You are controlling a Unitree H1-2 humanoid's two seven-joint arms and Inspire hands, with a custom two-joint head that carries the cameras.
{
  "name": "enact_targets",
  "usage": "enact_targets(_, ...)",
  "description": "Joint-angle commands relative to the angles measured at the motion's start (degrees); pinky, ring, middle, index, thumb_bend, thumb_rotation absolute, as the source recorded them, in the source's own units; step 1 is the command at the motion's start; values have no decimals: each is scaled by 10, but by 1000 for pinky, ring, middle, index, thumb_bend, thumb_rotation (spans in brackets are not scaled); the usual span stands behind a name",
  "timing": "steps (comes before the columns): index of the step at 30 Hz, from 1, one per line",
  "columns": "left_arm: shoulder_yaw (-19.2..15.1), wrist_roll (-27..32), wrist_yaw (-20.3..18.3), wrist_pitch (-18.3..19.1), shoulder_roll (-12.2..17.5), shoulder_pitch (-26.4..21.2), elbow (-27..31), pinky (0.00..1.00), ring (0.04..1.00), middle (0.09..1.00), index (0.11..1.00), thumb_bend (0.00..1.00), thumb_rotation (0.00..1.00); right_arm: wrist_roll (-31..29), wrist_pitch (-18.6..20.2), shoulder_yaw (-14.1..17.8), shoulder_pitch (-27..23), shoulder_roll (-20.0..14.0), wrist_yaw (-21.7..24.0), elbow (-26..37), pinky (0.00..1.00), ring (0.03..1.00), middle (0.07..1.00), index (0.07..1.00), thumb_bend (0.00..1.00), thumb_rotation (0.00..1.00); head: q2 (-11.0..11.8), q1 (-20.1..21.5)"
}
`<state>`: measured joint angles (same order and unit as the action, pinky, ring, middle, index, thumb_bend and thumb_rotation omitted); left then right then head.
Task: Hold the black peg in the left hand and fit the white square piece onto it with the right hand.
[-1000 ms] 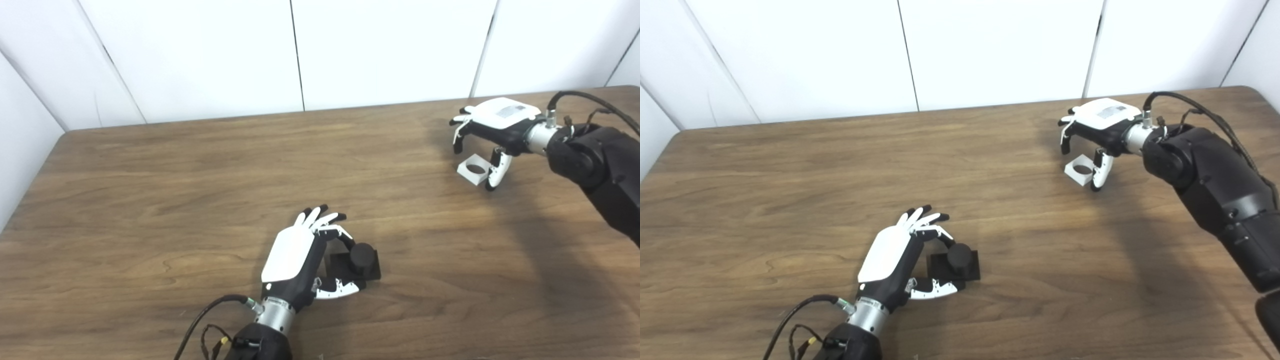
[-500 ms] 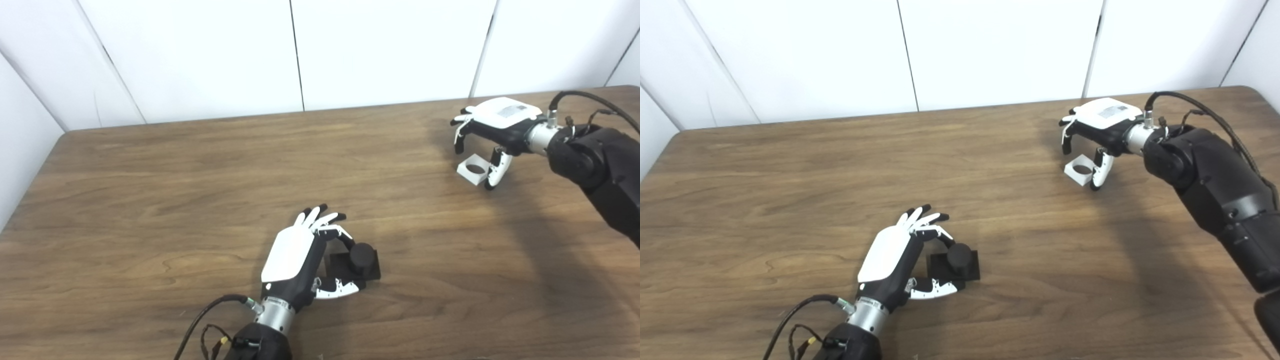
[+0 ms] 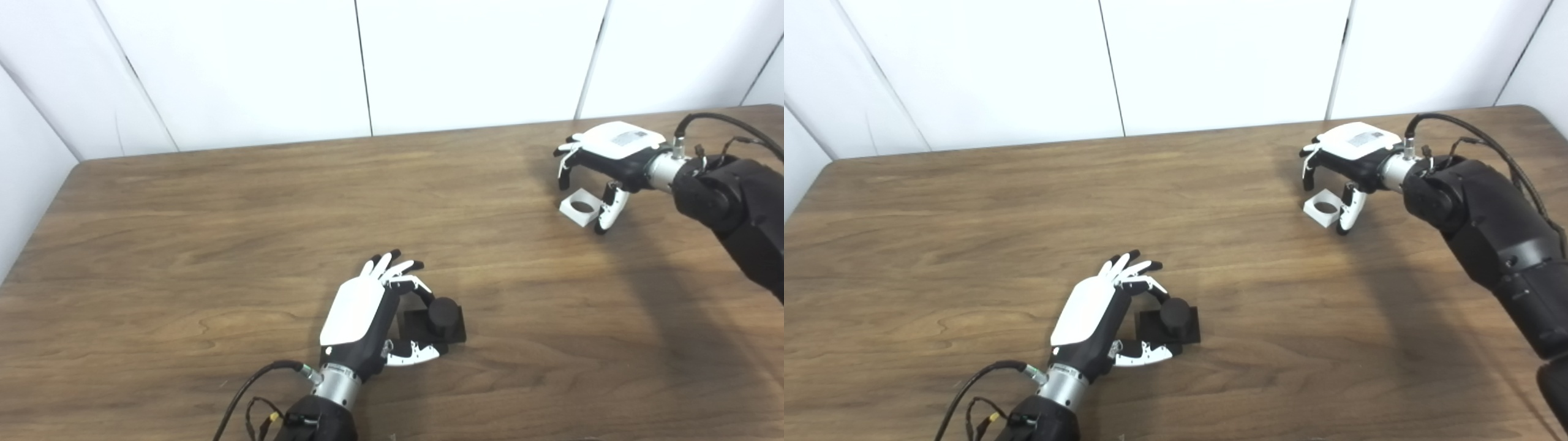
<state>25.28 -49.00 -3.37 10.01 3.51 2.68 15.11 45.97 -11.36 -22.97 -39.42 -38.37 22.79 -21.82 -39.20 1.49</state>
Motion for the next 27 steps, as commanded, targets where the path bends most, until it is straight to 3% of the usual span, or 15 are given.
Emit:
enact_targets(1, -1, -4, -6, -4, 4, -5, 2, 1000, 980, 869, 487, 513, 73, 4, -7, 6, -31, -10, -9, 5, 901, 978, 921, 641, 851, 105, 0, 0)
enact_targets(26, -4, -1, -6, -7, 3, -6, 4, 1000, 982, 868, 487, 513, 73, 16, -11, 1, -23, -8, -20, -4, 896, 977, 915, 608, 821, 123, -1, -2)
enact_targets(27, -4, -2, -6, -6, 4, -6, 4, 1000, 981, 867, 487, 512, 75, 16, -12, 1, -23, -8, -21, -5, 898, 980, 915, 523, 603, 137, -1, -2)
